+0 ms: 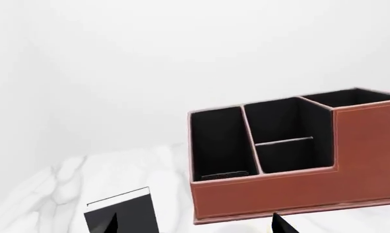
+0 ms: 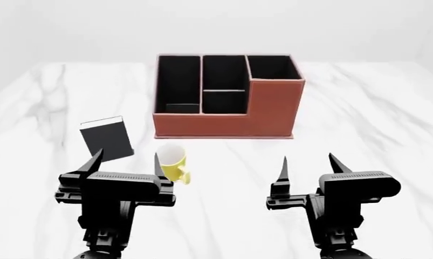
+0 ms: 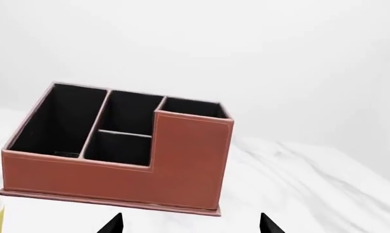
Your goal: Pick up the yellow and white mug and place it to the right of the caddy.
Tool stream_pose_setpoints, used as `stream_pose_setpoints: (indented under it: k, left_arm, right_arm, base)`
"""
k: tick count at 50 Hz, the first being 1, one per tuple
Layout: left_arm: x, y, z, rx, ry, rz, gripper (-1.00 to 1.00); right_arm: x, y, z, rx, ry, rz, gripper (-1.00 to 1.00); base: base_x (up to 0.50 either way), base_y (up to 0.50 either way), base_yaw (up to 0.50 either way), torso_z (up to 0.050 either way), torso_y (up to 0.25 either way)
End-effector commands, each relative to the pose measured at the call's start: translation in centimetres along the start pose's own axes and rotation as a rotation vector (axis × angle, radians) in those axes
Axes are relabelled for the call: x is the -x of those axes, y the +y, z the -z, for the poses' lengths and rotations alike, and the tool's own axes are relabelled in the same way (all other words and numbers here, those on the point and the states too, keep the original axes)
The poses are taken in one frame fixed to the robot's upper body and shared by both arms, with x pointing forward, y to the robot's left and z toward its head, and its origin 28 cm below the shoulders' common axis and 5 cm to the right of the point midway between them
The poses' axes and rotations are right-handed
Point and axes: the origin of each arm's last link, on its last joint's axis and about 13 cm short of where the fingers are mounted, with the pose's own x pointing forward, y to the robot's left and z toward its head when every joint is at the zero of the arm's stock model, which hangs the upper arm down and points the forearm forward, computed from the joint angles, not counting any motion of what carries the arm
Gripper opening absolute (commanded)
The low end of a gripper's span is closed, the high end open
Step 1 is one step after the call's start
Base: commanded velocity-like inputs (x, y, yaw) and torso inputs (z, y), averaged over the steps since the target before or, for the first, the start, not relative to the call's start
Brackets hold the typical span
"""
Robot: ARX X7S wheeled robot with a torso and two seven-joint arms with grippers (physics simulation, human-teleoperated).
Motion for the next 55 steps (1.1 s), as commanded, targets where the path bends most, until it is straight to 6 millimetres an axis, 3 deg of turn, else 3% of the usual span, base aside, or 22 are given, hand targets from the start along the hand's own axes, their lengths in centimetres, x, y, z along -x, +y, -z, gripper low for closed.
stream_pose_setpoints:
  k: [1,23,48,49,55]
  left_arm:
    - [0.0,0.1,-0.2,-0.010,-0.005,-0.007,1.00]
    - [0.2,0.3,-0.4,0.002,-0.014,-0.022,1.00]
    - [0.3,0.3,-0.6,-0.015,-0.004,-0.029,1.00]
    - [0.1,0.4,-1.3,-0.018,-0.004,-0.057,1.00]
    - [0.2,0.6,-1.2,-0.023,-0.022,-0.054,1.00]
  right_arm:
    - [0.0,0.0,0.0,-0.004,-0.004,-0.002,1.00]
    - [0.0,0.0,0.0,-0.016,-0.004,0.009,1.00]
    - [0.0,0.1,0.1,-0.003,0.018,-0.015,1.00]
    - [-0.7,0.4,-0.1,0.017,0.035,-0.160,1.00]
    - [-0.5,0.4,-0.2,0.033,0.031,-0.110,1.00]
  base:
    - [0.48,-0.05,0.00,0.000,0.000]
    - [0.47,-0.11,0.00,0.000,0.001]
    - [0.00,0.00,0.00,0.000,0.000]
    - [0.00,0.00,0.00,0.000,0.000]
    - [0.00,0.00,0.00,0.000,0.000]
